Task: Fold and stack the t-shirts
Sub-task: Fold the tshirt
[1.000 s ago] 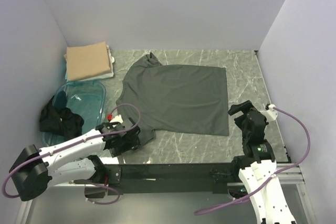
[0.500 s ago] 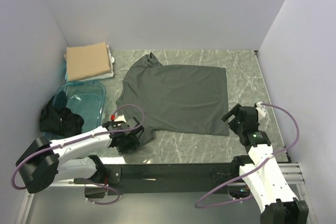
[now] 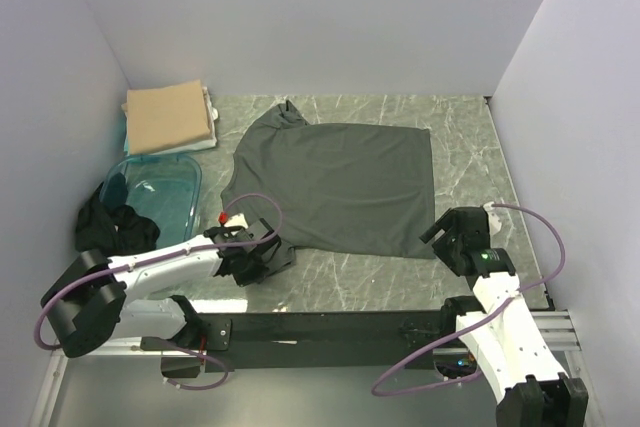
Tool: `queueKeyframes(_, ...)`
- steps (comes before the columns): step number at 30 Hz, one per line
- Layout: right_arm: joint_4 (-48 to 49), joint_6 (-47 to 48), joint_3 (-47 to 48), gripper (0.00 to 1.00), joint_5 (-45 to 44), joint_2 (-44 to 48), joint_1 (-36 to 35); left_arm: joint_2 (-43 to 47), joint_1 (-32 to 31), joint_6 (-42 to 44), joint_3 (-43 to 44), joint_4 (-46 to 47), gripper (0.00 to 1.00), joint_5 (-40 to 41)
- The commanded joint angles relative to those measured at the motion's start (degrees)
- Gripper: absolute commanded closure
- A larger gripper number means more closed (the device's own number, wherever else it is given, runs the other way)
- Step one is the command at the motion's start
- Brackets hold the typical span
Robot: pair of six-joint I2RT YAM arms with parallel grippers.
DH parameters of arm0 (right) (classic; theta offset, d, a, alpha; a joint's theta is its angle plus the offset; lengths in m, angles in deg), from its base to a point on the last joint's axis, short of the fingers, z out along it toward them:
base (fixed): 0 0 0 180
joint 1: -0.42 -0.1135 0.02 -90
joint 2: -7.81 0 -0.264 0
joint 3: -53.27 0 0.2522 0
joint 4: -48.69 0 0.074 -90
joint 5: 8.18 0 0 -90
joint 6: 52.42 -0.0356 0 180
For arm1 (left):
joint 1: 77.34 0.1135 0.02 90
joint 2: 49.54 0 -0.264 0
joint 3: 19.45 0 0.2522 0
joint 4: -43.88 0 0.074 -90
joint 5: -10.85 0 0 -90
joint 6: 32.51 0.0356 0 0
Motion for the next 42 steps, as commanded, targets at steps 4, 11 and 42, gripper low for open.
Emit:
queueKeyframes(4,0.4,-3.5,0.2,0.16,1.4,-4.2,0.3,2.0,-0.1,1.5,-0.8,0.1,0.99,4.0)
queueKeyframes(11,6.7,-2.1,-0.8,0.33,2.8,-11.1,0.3,3.6,0.0,0.9,0.2,-1.5,0.99,6.0)
queueKeyframes(42,5.4,0.2,0.9,0.97,-0.2,-12.0,0.3,2.9,1.0,3.1,7.3,-1.8,0.99,7.6)
